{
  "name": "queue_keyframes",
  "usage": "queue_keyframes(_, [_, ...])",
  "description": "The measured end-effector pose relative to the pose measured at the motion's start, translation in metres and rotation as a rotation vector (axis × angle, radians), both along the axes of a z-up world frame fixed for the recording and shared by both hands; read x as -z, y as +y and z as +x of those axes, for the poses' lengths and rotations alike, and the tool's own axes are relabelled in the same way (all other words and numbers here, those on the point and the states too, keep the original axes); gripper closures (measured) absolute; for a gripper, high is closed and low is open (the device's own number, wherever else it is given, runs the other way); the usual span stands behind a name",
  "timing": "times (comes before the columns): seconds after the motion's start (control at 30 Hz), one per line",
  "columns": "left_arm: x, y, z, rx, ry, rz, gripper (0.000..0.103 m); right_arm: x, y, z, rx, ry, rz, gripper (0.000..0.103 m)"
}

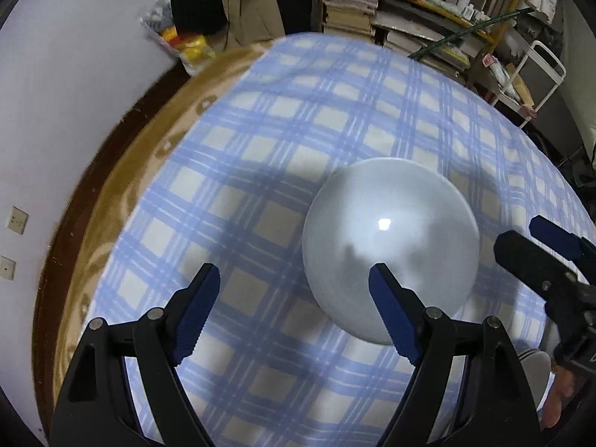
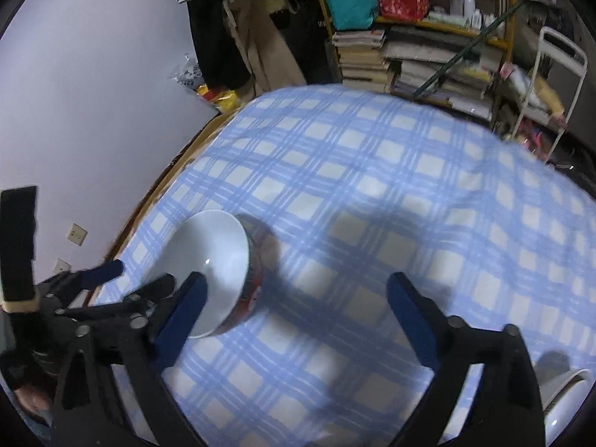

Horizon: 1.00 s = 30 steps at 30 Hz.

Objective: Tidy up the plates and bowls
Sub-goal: 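Move both grippers to a plain white bowl and close on its rim, then carry the plain white bowl with both grippers toward the bowl stack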

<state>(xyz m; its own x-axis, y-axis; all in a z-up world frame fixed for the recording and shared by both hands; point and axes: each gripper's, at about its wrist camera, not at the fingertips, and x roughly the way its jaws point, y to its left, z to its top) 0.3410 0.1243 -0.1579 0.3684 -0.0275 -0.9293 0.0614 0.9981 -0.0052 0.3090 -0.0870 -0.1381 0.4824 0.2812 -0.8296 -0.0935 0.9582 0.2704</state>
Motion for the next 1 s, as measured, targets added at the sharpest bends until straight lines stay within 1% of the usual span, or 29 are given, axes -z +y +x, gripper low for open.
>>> queue_keyframes(0.07, [0.006,0.005,0.004,-0.033,0.006,-0.026,0.024,0.006,0.006,0.005,-0.007,0.013,-0.007,0.010])
queue_keyframes(0.1, [0.008,0.007,0.005,-0.045,0.007,-0.034,0.029,0.008,0.007,0.007,-0.007,0.020,-0.004,0.011])
queue_keyframes(0.13, [0.010,0.009,0.005,-0.055,0.008,-0.040,0.041,0.011,0.009,0.010,-0.005,0.034,0.001,0.012])
queue_keyframes(0.17, [0.013,0.011,0.007,-0.058,0.018,-0.049,0.050,0.013,0.011,0.012,-0.003,0.048,0.007,0.013])
queue_keyframes(0.2, [0.017,0.011,0.009,-0.045,0.043,-0.061,0.064,0.016,0.013,0.015,-0.005,0.062,0.012,0.013])
queue_keyframes(0.23, [0.020,0.010,0.011,-0.013,0.075,-0.088,0.073,0.017,0.015,0.017,-0.007,0.069,0.014,0.014])
queue_keyframes(0.27, [0.021,0.011,0.011,0.005,0.081,-0.103,0.076,0.020,0.018,0.019,-0.010,0.081,0.010,0.016])
queue_keyframes(0.3, [0.020,0.010,0.011,0.018,0.074,-0.103,0.079,0.022,0.020,0.021,-0.013,0.088,0.007,0.023])
queue_keyframes(0.33, [0.019,0.009,0.011,0.027,0.063,-0.099,0.081,0.025,0.023,0.023,-0.016,0.096,0.000,0.028])
queue_keyframes(0.37, [0.018,0.008,0.011,0.031,0.061,-0.106,0.081,0.029,0.026,0.026,-0.017,0.115,-0.018,0.042])
queue_keyframes(0.4, [0.018,0.008,0.012,0.032,0.069,-0.124,0.083,0.032,0.027,0.027,-0.020,0.132,-0.005,0.058])
queue_keyframes(0.43, [0.018,0.007,0.012,0.030,0.075,-0.131,0.088,0.035,0.027,0.028,-0.019,0.155,0.013,0.065])
queue_keyframes(0.47, [0.020,0.003,0.014,0.047,0.091,-0.131,0.091,0.039,0.029,0.029,-0.017,0.180,0.035,0.075])
queue_keyframes(0.5, [0.021,-0.001,0.014,0.056,0.099,-0.113,0.092,0.041,0.031,0.029,-0.023,0.200,0.065,0.084])
queue_keyframes(0.53, [0.021,-0.004,0.014,0.060,0.099,-0.093,0.092,0.043,0.034,0.028,-0.037,0.210,0.087,0.088])
queue_keyframes(0.57, [0.020,-0.007,0.013,0.062,0.090,-0.072,0.092,0.043,0.037,0.027,-0.038,0.203,0.069,0.088])
queue_keyframes(0.63, [0.017,-0.009,0.011,0.053,0.091,-0.064,0.092,0.042,0.039,0.024,-0.042,0.193,0.047,0.088])
queue_keyframes(0.73, [0.012,-0.009,0.007,0.039,0.101,-0.077,0.092,0.039,0.035,0.020,-0.039,0.192,0.066,0.090])
queue_keyframes(0.8, [0.007,-0.013,0.003,0.044,0.105,-0.088,0.092,0.033,0.032,0.017,-0.035,0.183,0.060,0.090])
queue_keyframes(1.0, [-0.024,-0.037,-0.017,0.071,0.053,-0.067,0.091,0.004,0.014,-0.001,-0.022,0.133,0.040,0.090])
